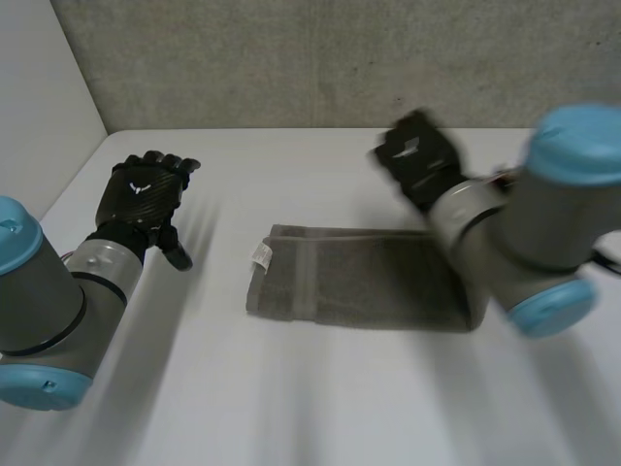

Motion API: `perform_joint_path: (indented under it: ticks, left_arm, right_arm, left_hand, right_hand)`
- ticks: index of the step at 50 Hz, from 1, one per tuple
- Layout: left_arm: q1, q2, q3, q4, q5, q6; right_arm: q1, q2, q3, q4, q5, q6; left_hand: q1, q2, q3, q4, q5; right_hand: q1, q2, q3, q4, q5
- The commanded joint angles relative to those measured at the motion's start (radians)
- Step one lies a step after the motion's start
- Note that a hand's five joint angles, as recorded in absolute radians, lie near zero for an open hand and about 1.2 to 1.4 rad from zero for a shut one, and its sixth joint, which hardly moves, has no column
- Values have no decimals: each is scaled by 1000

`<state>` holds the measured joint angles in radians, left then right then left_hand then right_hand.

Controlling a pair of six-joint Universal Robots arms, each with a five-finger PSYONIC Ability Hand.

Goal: Fold the towel.

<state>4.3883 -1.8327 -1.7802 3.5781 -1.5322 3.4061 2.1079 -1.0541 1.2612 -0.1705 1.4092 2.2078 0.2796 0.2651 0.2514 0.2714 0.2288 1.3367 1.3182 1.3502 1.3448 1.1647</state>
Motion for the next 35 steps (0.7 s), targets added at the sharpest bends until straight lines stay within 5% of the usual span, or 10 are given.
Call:
perform_joint_path:
  ticks: [1,4,5,6,7,10,11,18,23,35]
  left_arm:
    - [-12,-20,22,2,-2,-30]
    - [-26,-42,34,2,-3,-41]
    - [-41,-52,42,2,-3,-45]
    - [-41,-53,42,2,-3,-45]
    - [-53,-65,50,2,-5,-47]
    - [-62,-79,58,2,-6,-50]
    - [-65,-83,61,2,-6,-50]
    - [-90,-82,71,2,-6,-56]
    - [-124,-82,79,2,-6,-64]
    - [-148,-96,77,2,-6,-64]
  right_arm:
    - [174,183,-13,-29,-10,-46]
    - [213,224,-14,-30,-21,-71]
    - [221,233,-14,-29,-32,-74]
    - [221,233,-14,-29,-32,-74]
    - [219,233,-10,-29,-42,-63]
    - [218,230,-2,-33,-53,-49]
    - [218,218,1,-35,-58,-10]
    - [150,22,64,-35,-50,253]
    - [-29,-144,191,31,-49,418]
    - [-258,-181,472,94,-75,339]
  left_hand:
    - [-87,-72,-58,-78,-210]
    - [-84,-69,-56,-76,-207]
    - [-84,-69,-56,-76,-207]
    - [-84,-69,-56,-76,-207]
    - [-84,-69,-56,-76,-207]
    - [-84,-69,-56,-76,-207]
    - [-84,-69,-56,-76,-207]
    - [-81,-66,-53,-73,-205]
    - [-81,-66,-53,-73,-205]
    - [-78,-63,-50,-70,-202]
  right_hand:
    - [60,78,46,52,57]
    - [60,78,46,52,57]
    - [-349,-331,-363,-357,-352]
    - [-353,-335,-367,-361,-356]
    - [-711,-692,-724,-719,-713]
    - [-920,-901,-933,-928,-923]
    - [-1162,-1144,-1176,-1170,-1165]
    - [-1162,-1144,-1176,-1170,-1165]
    - [-1162,-1144,-1176,-1170,-1165]
    - [-1073,-1054,-1086,-1081,-1075]
